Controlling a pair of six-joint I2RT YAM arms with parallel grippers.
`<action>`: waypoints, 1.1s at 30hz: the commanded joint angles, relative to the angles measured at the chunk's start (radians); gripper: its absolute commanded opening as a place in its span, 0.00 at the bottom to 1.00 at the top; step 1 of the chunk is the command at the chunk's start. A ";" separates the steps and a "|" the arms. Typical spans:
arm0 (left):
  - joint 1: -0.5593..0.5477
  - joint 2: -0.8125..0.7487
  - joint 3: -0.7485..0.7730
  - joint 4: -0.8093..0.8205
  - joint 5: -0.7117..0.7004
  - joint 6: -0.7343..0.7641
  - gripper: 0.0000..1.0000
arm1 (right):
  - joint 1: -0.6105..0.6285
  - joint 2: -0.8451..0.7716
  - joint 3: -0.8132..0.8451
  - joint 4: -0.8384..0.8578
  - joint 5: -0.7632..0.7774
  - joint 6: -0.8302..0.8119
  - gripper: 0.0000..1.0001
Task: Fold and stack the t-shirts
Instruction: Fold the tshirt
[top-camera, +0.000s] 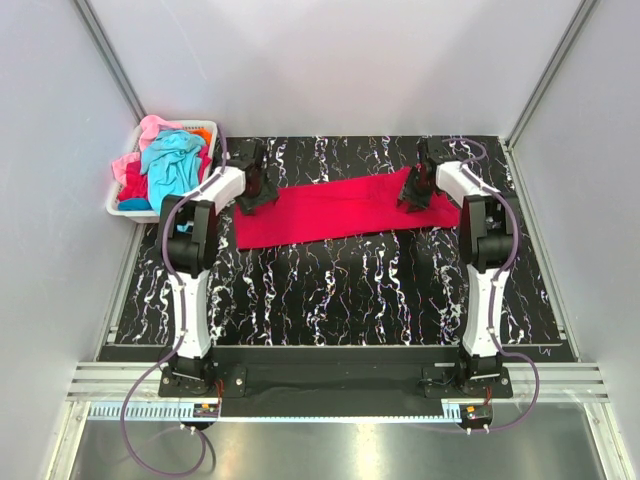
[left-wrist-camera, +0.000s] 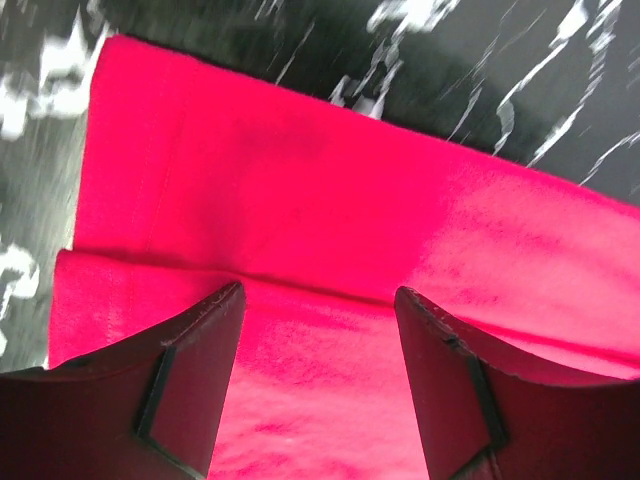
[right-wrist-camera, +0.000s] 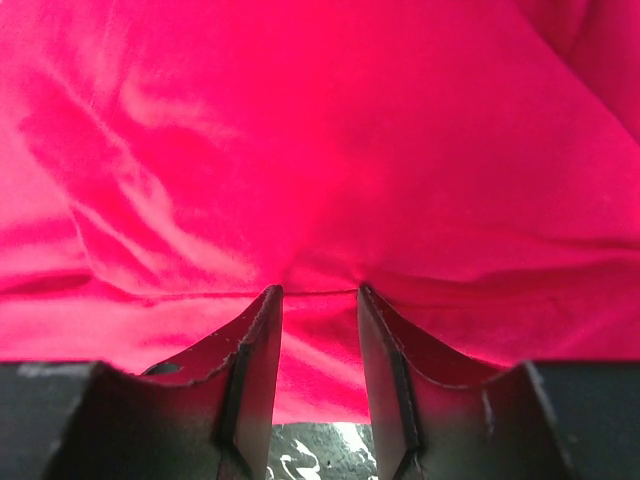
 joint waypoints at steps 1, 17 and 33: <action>-0.005 -0.052 -0.105 -0.090 -0.024 -0.030 0.69 | -0.005 0.085 0.100 -0.143 0.100 0.000 0.44; -0.278 -0.278 -0.563 -0.067 -0.011 -0.142 0.69 | -0.014 0.318 0.522 -0.327 0.109 -0.044 0.45; -0.740 -0.286 -0.728 0.036 0.369 0.000 0.67 | -0.021 0.470 0.812 -0.395 -0.011 -0.015 0.45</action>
